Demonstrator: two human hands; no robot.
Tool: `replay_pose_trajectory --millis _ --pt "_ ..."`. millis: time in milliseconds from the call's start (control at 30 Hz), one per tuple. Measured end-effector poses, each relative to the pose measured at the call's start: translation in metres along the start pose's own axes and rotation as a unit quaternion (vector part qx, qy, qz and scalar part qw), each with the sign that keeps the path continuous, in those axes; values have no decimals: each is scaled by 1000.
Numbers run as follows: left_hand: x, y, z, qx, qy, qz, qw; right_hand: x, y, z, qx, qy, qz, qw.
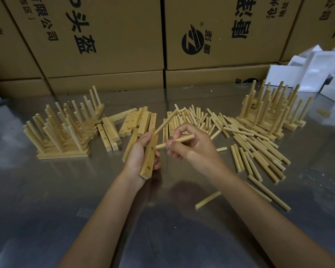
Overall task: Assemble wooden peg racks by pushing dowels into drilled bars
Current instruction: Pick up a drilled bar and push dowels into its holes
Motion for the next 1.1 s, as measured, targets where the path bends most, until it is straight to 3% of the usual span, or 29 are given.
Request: replay_pose_trajectory --millis 300,600,1100 --pt "2 1 0 27 4 -45 999 1 12 -1 9 -53 109 993" --pt "5 -2 2 67 37 -124 989 8 0 4 -111 -130 284 943" --pt "8 3 5 123 60 -213 968 -2 13 -1 -10 -104 211 972"
Point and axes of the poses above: each hand's wrist, its own z-axis away from the middle knuckle, its own x-axis out of the palm, y = z × x, the point moved 5 cm from there along -z, towards the middle knuckle, and after that the axes turned 8 degrees about -x, right-handed, at the moved point
